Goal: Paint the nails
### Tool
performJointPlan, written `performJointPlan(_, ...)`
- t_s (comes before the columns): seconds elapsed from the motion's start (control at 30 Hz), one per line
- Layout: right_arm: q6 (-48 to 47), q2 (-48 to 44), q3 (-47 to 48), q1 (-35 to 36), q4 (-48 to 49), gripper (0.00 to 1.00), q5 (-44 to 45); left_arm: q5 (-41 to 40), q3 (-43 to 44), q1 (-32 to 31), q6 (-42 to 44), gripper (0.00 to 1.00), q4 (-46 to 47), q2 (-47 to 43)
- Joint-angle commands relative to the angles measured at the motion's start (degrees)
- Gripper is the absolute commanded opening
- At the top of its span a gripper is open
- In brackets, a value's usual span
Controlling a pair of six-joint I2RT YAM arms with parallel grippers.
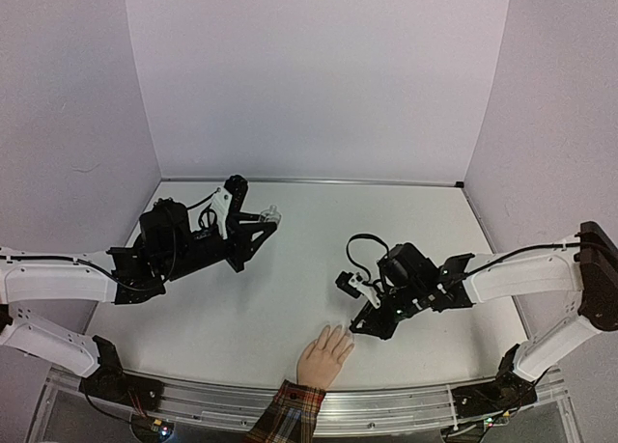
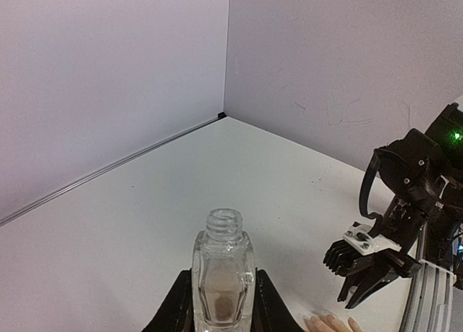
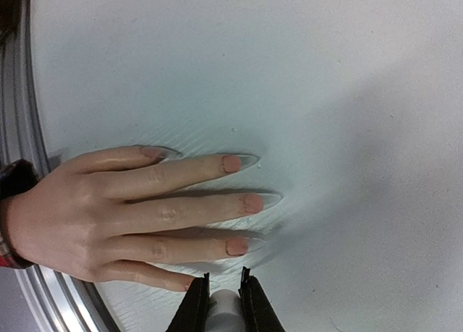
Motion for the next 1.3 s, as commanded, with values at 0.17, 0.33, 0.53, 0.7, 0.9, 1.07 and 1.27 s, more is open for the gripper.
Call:
performJointPlan(0.17, -1.5, -0.3, 0.9, 0.4, -0.1, 0.0, -5.0, 0.7, 1.8, 0.2, 0.4, 0.0, 0.4, -1.4)
performJointPlan(0.33, -1.5, 0.8, 1.4, 0.4, -0.2, 0.0, -4.6, 0.6, 1.6, 0.3, 0.3, 0.0, 0.6, -1.5)
performJointPlan(0.53, -1.2, 1.3, 1.7, 0.3, -0.1, 0.0, -2.7, 0.6, 1.5, 0.3, 0.3, 0.0, 0.7, -1.5)
performJointPlan(0.7, -1.0, 1.5, 1.7, 0.4, 0.2, 0.0, -1.4, 0.6, 1.4, 0.2, 0.3, 0.0, 0.7, -1.7)
performJointPlan(0.9, -0.8, 0.9, 1.2, 0.4, 1.1, 0.0, 0.0, 0.6, 1.2, 0.3, 0.2, 0.0, 0.9, -1.7)
performJointPlan(1.07, 0.7, 0.9, 1.3, 0.4, 1.4, 0.0, 5.3, 0.6, 1.2, 0.3, 0.1, 0.0, 0.8, -1.9)
performJointPlan(1.27, -0.7, -1.5, 0.1, 0.3, 1.5, 0.0, 0.1, 0.4, 1.1, 0.3, 0.1, 0.0, 0.4, -2.4)
